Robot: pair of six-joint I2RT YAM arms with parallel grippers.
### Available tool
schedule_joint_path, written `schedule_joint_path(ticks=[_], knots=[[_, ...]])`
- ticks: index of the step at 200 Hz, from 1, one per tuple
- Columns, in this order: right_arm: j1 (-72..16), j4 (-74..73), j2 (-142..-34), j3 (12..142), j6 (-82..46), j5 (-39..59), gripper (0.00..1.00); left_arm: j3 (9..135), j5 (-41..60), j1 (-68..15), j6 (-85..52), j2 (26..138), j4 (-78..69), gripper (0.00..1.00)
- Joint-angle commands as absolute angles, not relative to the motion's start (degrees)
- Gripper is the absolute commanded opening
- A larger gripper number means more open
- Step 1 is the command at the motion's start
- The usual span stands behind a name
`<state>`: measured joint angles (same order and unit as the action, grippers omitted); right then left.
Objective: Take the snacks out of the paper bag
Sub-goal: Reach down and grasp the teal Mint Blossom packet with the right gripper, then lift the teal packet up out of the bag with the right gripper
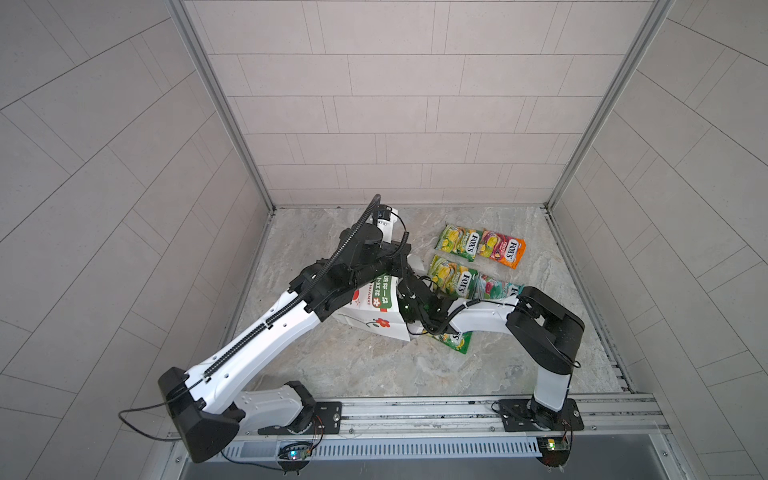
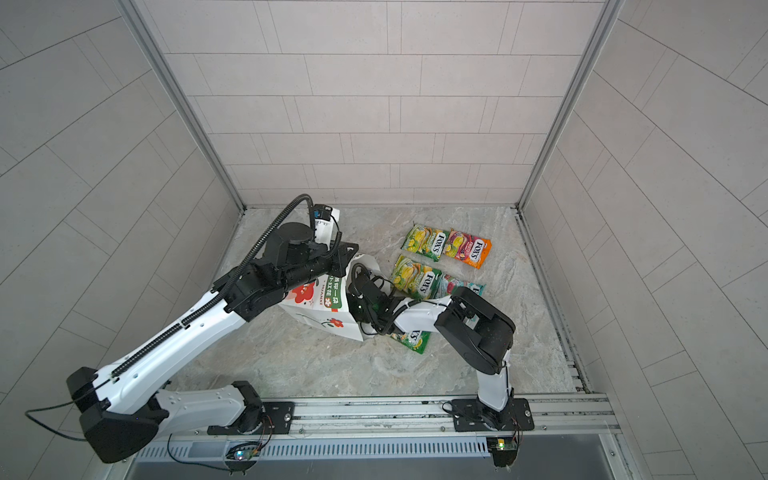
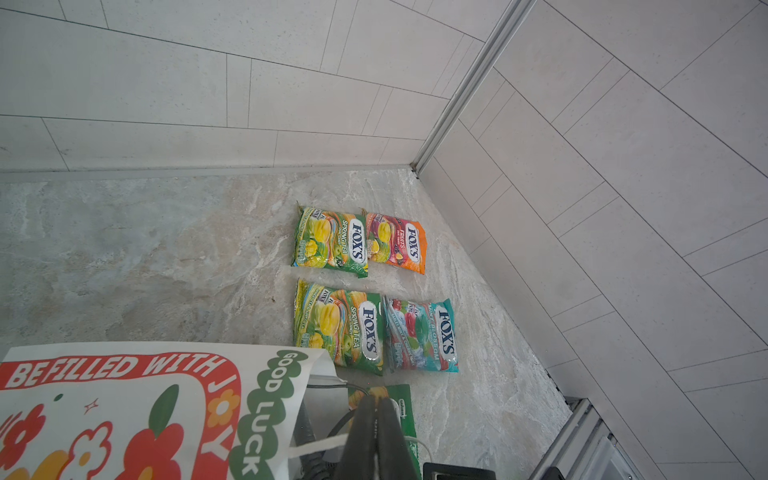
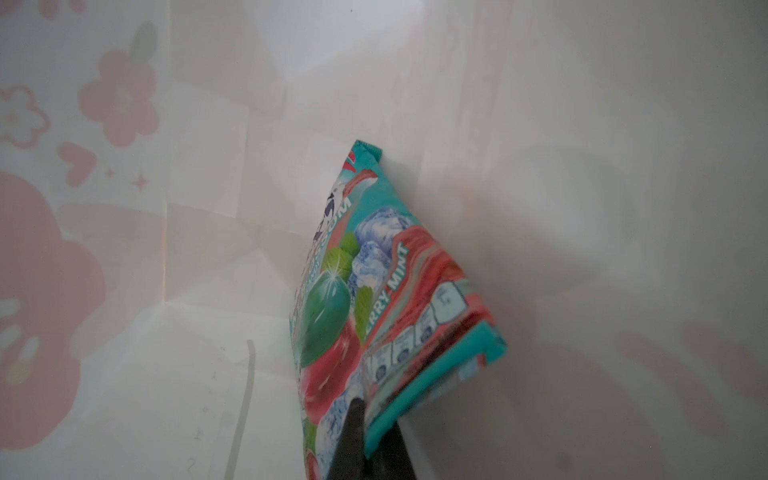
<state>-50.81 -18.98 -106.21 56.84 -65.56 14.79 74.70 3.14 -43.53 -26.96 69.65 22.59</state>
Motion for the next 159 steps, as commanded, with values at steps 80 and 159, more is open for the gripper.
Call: schedule_joint_path(ticks=[80,159], knots=[[-50.19,-7.61,-93.01,57.12,-56.61,12.35,0.0,74.37,-3.02,-43.69,-24.58,67.36,23.79,0.0],[-49.59,-3.6,-86.92,57.3,-53.55,12.84,0.0,74.45,-7.91,-43.69,-24.36,67.26,26.01,0.0]])
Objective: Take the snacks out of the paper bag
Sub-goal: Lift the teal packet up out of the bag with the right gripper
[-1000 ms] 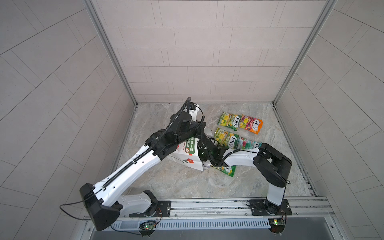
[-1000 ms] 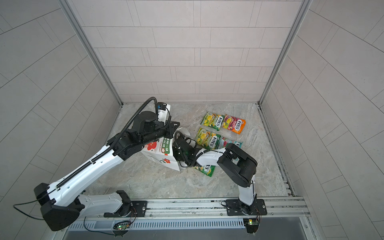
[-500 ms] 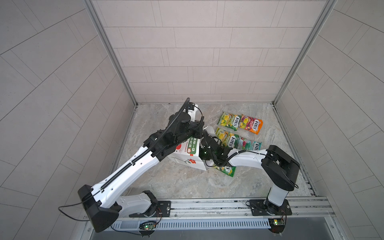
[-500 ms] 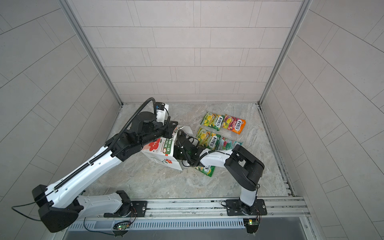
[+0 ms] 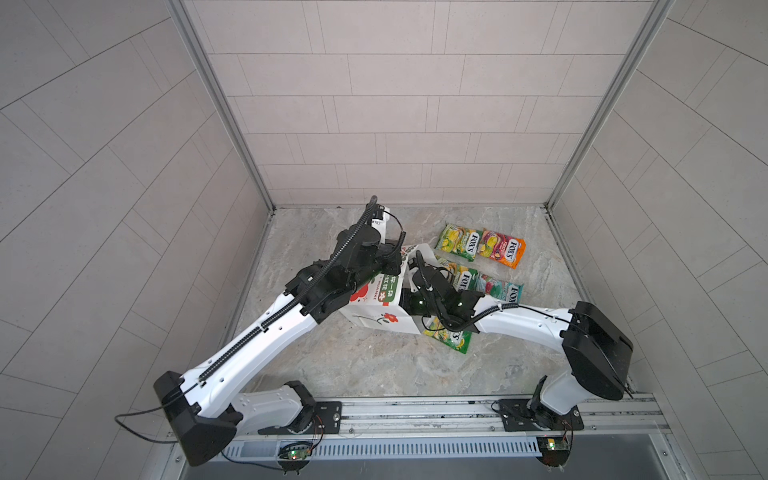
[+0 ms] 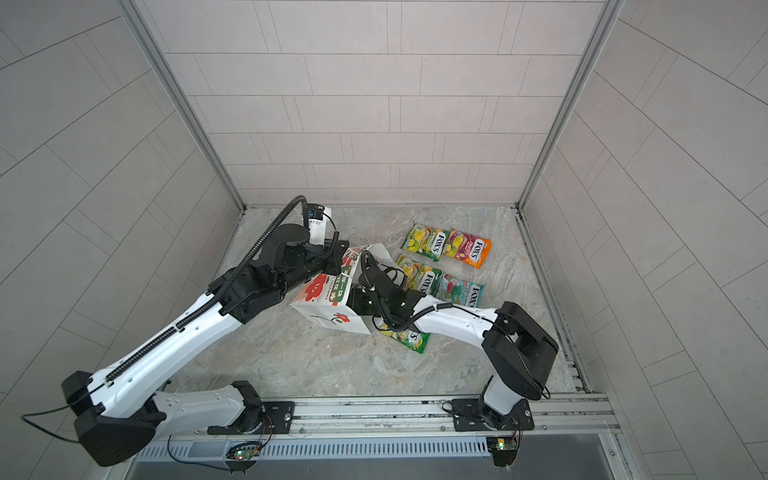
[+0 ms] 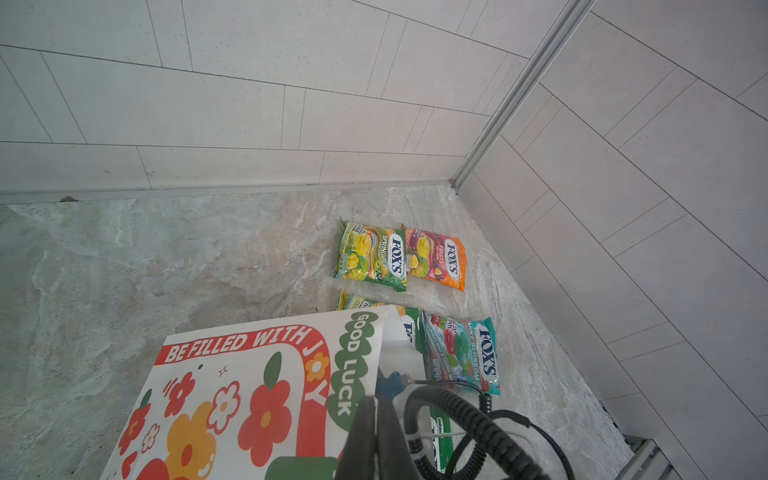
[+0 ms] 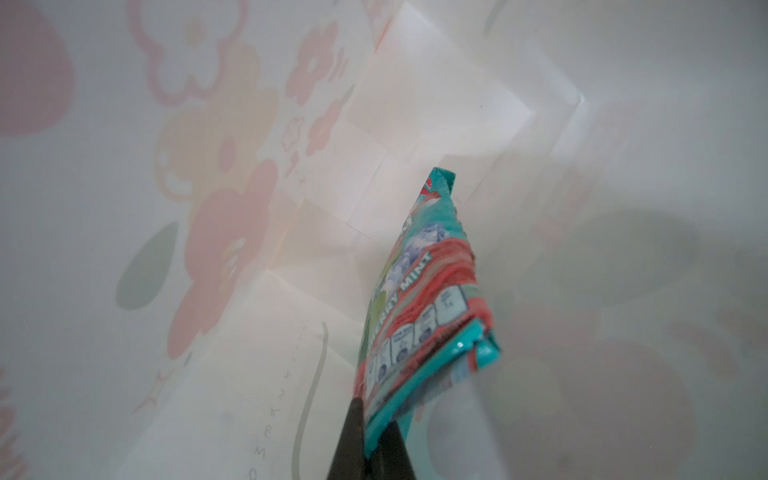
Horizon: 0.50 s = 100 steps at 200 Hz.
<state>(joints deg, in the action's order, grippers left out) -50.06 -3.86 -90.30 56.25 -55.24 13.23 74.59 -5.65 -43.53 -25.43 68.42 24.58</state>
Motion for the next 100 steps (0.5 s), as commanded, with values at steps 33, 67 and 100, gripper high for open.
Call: schedule_joint_path(ticks=[33,67,100], knots=[[-49.27,-3.16,-84.2,57.39,-52.49,12.71,0.0,74.64,-7.8,-43.68,-24.08,67.57,26.46,0.0],[-48.85,-1.71,-80.7,56.88,-51.3,10.7,0.0,74.87,-8.08,-43.68,-23.91,67.6,26.54,0.0],[-48.39,-3.89,-76.68,54.19,-51.27,7.77,0.0,74.8,-8.09,-43.72,-23.73,67.83,26.62,0.0]])
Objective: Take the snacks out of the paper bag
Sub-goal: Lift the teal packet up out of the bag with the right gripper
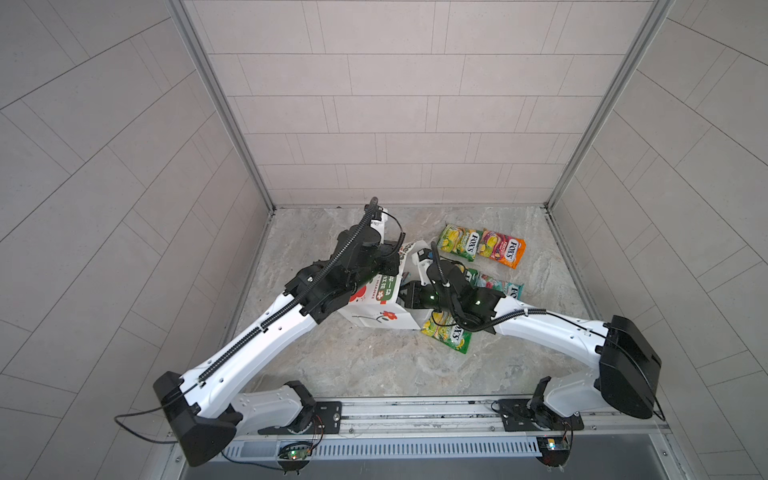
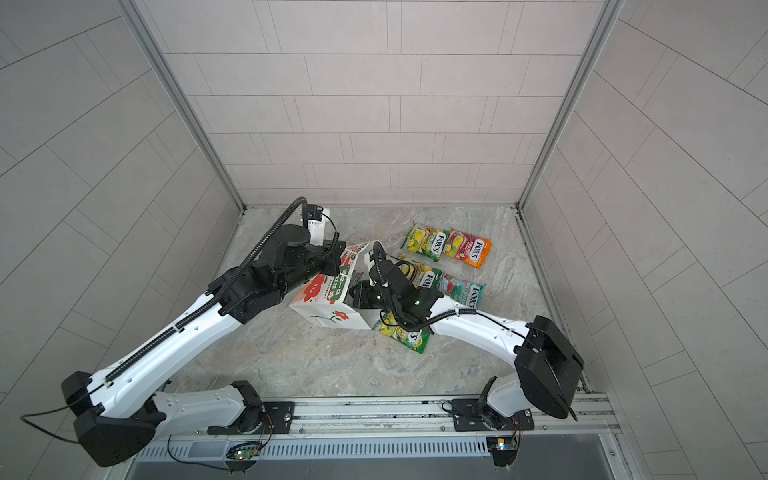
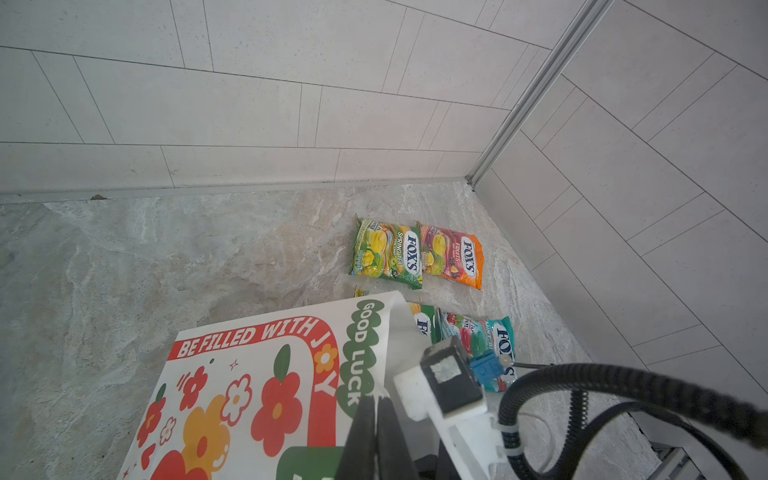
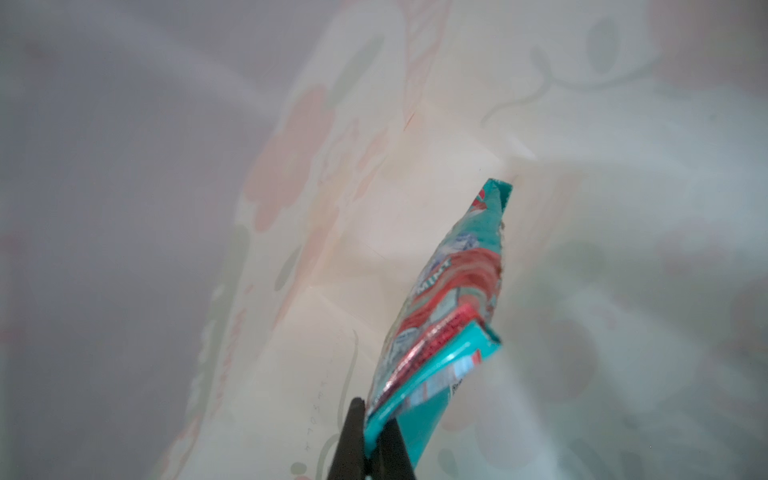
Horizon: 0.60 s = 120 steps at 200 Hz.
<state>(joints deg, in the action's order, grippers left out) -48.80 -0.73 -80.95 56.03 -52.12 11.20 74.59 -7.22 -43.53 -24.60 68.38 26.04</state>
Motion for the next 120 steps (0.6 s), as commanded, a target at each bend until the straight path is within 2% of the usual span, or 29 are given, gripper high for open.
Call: schedule_joint_path(ticks=[1,62,120], knots=[[-48.36,-4.01,-76.53,54.04,-51.34,7.75,0.0,74.8,-8.09,-43.74,-23.73,67.8,26.63,0.0],[-45.43,-0.54,-69.27,52.48,-50.01,7.46,0.0,74.88,-8.65,-43.69,-23.65,67.93,26.81,0.0],[-42.98,-0.68,-64.81,52.8,-49.26,11.09,0.0,74.97,-8.28,-43.68,-23.73,68.64,26.81,0.0]])
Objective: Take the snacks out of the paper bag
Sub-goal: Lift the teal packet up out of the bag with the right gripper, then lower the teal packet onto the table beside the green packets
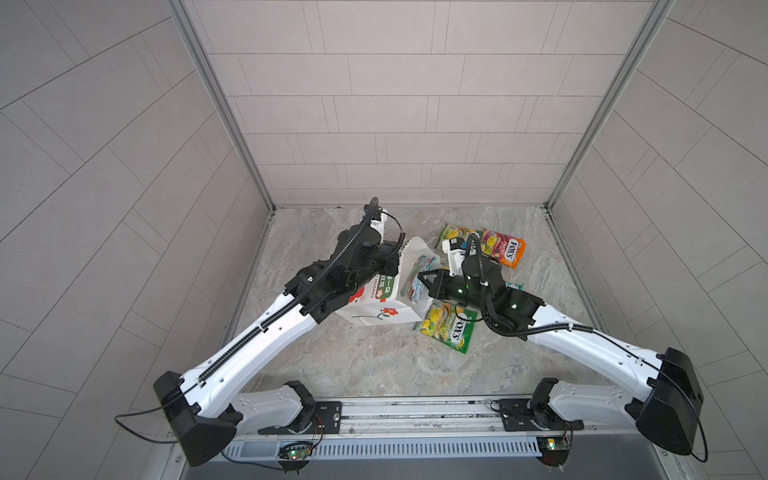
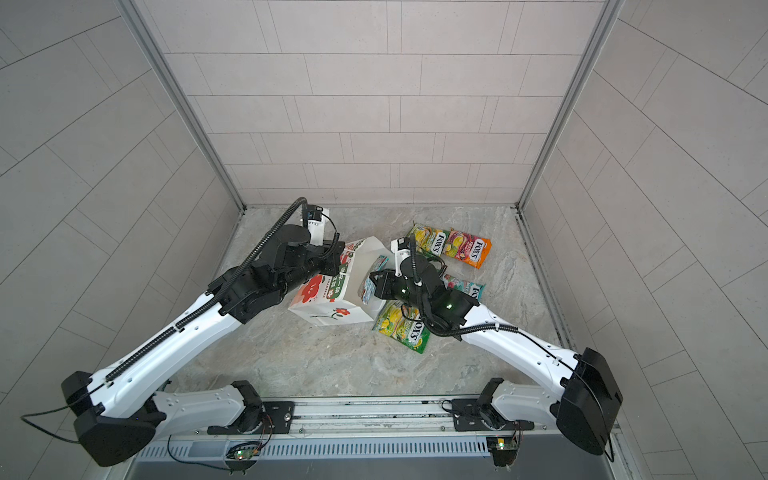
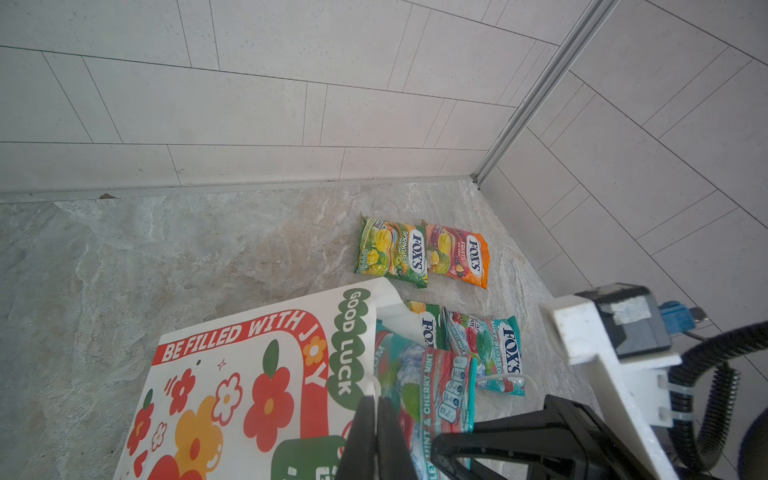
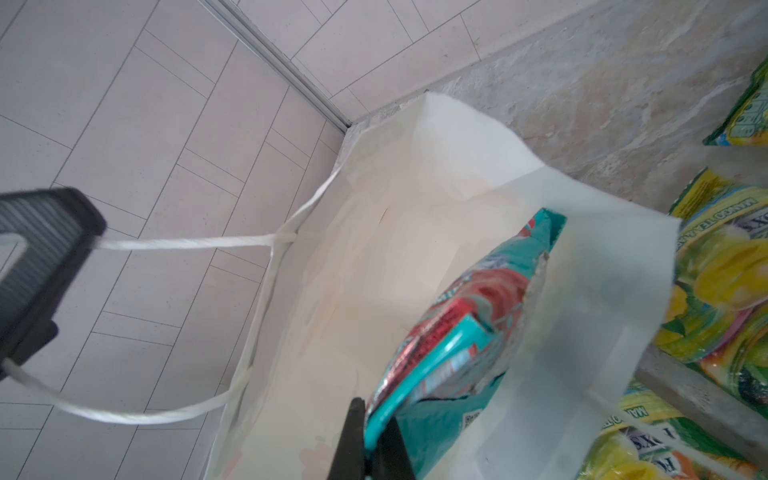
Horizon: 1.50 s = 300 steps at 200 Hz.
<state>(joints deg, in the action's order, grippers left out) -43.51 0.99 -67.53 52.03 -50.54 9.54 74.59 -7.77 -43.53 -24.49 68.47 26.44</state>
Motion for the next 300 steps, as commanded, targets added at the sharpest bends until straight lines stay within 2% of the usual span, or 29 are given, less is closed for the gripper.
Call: schedule_joint_path(ticks=[1,101,175,300], knots=[[-42.94,-0.74,-64.75,52.81,-49.2,11.17,0.0,74.97,-8.27,-43.68,-23.73,68.69,26.81,0.0],[-40.59,-1.15,-63.13,60.83,-45.82,15.77,0.0,75.07,-7.65,-43.73,-23.73,69.08,26.54,0.0],[-35.36,2.82,-59.26,66.49,-43.28,16.51,0.0,75.4,-7.58,-43.76,-23.69,69.03,26.46,0.0],[-22.36,35.21,-50.76,71.17,-28.5,-1.06,0.0,75.67,-7.34,-43.76,-23.82,68.94,25.62,0.0]])
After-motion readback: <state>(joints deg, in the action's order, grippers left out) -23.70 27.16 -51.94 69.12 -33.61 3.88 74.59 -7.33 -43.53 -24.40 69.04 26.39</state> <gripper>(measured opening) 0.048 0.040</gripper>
